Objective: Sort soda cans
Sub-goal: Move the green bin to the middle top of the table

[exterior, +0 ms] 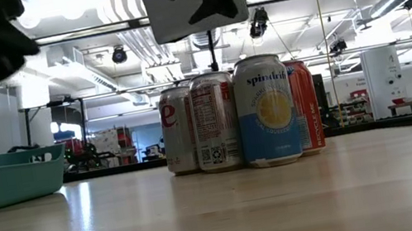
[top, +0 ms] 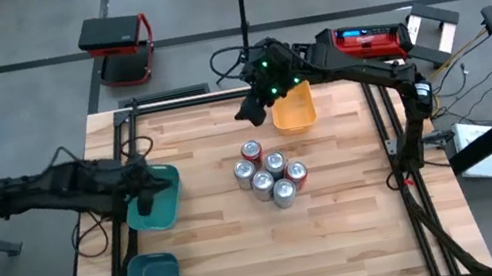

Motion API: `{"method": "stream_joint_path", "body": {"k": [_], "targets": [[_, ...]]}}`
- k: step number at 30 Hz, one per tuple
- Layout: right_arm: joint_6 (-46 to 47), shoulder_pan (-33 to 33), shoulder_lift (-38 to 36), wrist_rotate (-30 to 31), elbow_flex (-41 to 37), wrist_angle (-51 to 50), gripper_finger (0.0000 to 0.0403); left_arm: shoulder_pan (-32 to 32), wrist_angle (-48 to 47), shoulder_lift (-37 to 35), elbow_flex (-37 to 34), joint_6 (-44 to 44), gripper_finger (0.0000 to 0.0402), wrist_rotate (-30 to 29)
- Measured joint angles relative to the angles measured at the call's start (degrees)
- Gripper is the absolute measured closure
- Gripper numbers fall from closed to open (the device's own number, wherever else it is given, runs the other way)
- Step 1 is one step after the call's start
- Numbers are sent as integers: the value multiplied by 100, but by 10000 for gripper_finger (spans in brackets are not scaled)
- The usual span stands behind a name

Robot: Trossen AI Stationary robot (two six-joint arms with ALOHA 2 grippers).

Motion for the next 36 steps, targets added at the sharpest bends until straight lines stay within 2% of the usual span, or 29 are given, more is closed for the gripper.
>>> {"method": "stream_joint_path", "body": {"k": [6, 11, 14, 19, 23, 28, 36], "targets": [[-183, 610, 0, 15, 0, 18, 93, -83, -2068, 670, 1139, -418, 401, 842], [-249, 1175, 10, 496, -4, -204, 90, -322, -2479, 1039, 1474, -445, 377, 1930], [-281, 1585, 11, 1026, -4, -434, 94, -509, -2758, 1200, 1524, -525, 348, 2277], [-302, 2085, 13, 1905, -37, -889, 101, -755, -2876, 1384, 1231, -1213, 287, 2347], [-250, 2325, 14, 2101, -307, -903, 94, -835, -2473, 1534, 664, -1305, 255, 2343], [-144, 2514, 17, 2260, -665, -869, 88, -837, -2119, 1904, 214, -1459, 250, 2325], [228, 2548, 17, 2400, -899, -857, 103, -1128, -1750, 2681, 123, -1513, 260, 1918]]}}
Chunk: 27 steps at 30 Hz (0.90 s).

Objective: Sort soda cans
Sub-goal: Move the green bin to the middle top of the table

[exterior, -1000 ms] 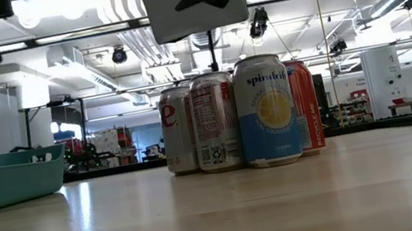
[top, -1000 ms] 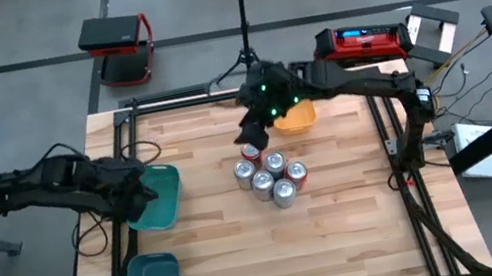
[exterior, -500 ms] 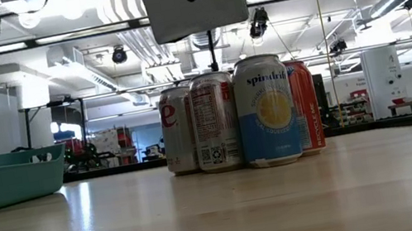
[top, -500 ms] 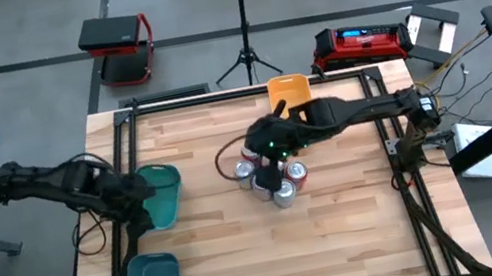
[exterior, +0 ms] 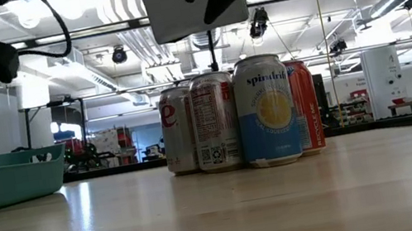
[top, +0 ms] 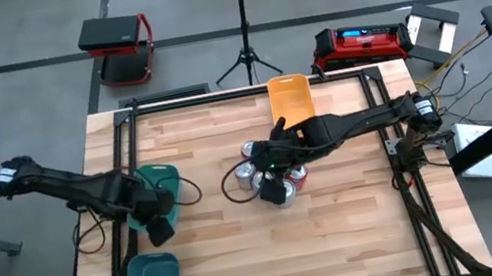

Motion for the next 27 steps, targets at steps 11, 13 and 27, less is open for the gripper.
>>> {"method": "stream_joint_path", "body": {"k": [11, 13, 27], "targets": [[202, 2, 0, 160, 119, 2, 120, -230, 251, 1263, -9, 257, 276, -373], [264, 2, 0, 330, 120, -14, 125, -230, 405, 1440, -16, 348, 277, -473], [245, 2, -538, 741, 118, -60, 190, -109, -363, 2109, 806, 863, 400, -1076]]}}
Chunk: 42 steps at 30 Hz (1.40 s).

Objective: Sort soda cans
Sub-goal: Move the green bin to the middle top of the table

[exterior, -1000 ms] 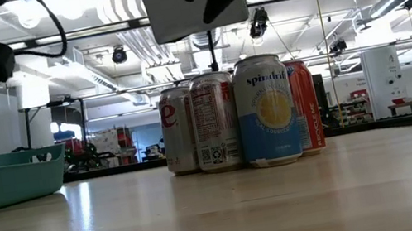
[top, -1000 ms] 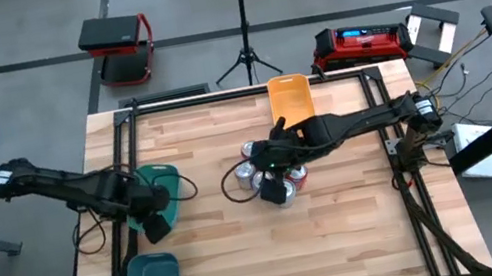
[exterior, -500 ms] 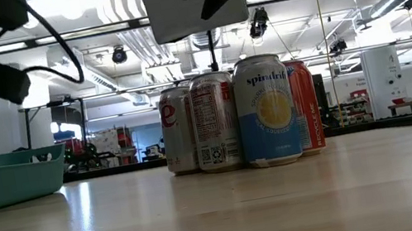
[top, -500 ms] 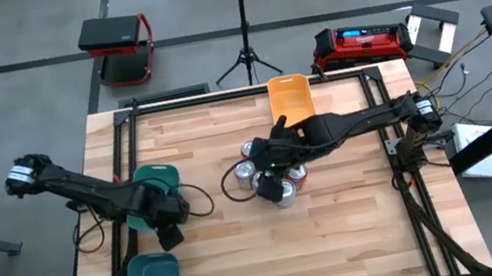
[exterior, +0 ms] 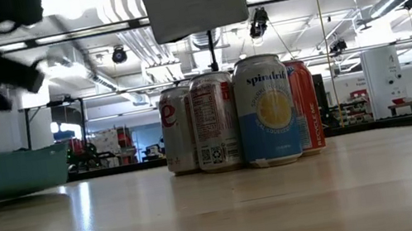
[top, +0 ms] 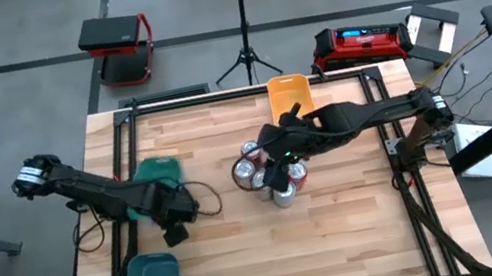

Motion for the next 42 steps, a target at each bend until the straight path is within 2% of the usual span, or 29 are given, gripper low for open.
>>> {"method": "stream_joint_path", "body": {"k": [2, 5, 10, 13, 16, 18, 26, 29, 31, 37, 42], "targets": [[-52, 0, -147, 27, 0, 23, 198, 296, -151, 66, 463, 387, 401, -339], [-76, 0, -380, 156, 0, 12, 208, 1024, -101, 172, 1140, 1005, 401, -540], [-122, 42, -707, 162, 0, -33, 223, 2628, 63, 685, 2073, 1933, 401, -1137], [-107, 137, -791, 156, 0, -235, 231, 3487, 531, 1092, 2464, 2238, 401, -1068], [-15, 252, -802, 156, 0, -492, 234, 4004, 935, 1548, 2717, 2348, 401, -718], [45, 331, -786, 157, 0, -677, 233, 4126, 1089, 1839, 2840, 2381, 401, -528], [279, 448, -587, 311, 0, -1149, 212, 4168, 1279, 2997, 3333, 2626, 402, -522], [370, 408, -553, 307, -2, -1368, 201, 4196, 1266, 3408, 3544, 2712, 401, -128], [386, 381, -546, 310, -4, -1454, 192, 4182, 1231, 3603, 3673, 2724, 401, -160], [373, 372, -590, 442, -4, -1542, 159, 4191, 1235, 3776, 4092, 2728, 399, -571], [241, 369, -603, 457, -4, -1592, 125, 4183, 1218, 3705, 4398, 2726, 373, -545]]}}
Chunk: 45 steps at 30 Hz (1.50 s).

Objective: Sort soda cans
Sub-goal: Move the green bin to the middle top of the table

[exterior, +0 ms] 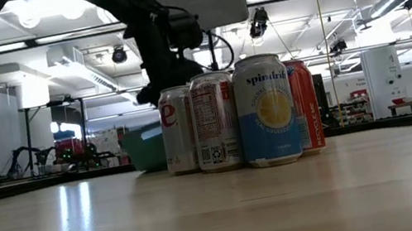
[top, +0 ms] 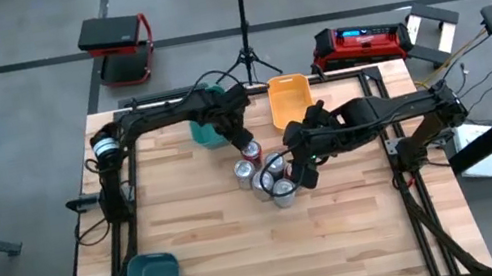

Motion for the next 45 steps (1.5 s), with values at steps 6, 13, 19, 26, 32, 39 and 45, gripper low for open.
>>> {"method": "stream_joint_path", "body": {"k": [6, 13, 19, 26, 32, 39, 45], "targets": [[-238, -109, -7, 5, 0, -16, 94, 2, -133, -16, 153, -118, 319, 249], [-394, -162, -132, 3, 0, -41, 81, 28, -232, -1033, 141, -549, 269, 387], [-733, -190, -289, 22, 0, -50, 87, 547, -884, -2275, -247, -1029, 258, -298], [-1145, -188, -456, 142, 0, -183, 98, 1243, -1175, -2901, -1690, -980, 258, -1047], [-1595, -188, -645, 144, -75, -325, 88, 1367, -365, -2935, -2577, -147, 257, -957], [-1374, -254, -737, 244, -79, -278, 82, 1877, 126, -2175, -2522, 964, 257, -46], [-601, -249, -739, 244, -81, -354, 96, 2148, 113, -1337, -2040, 1597, 257, 143]]}}
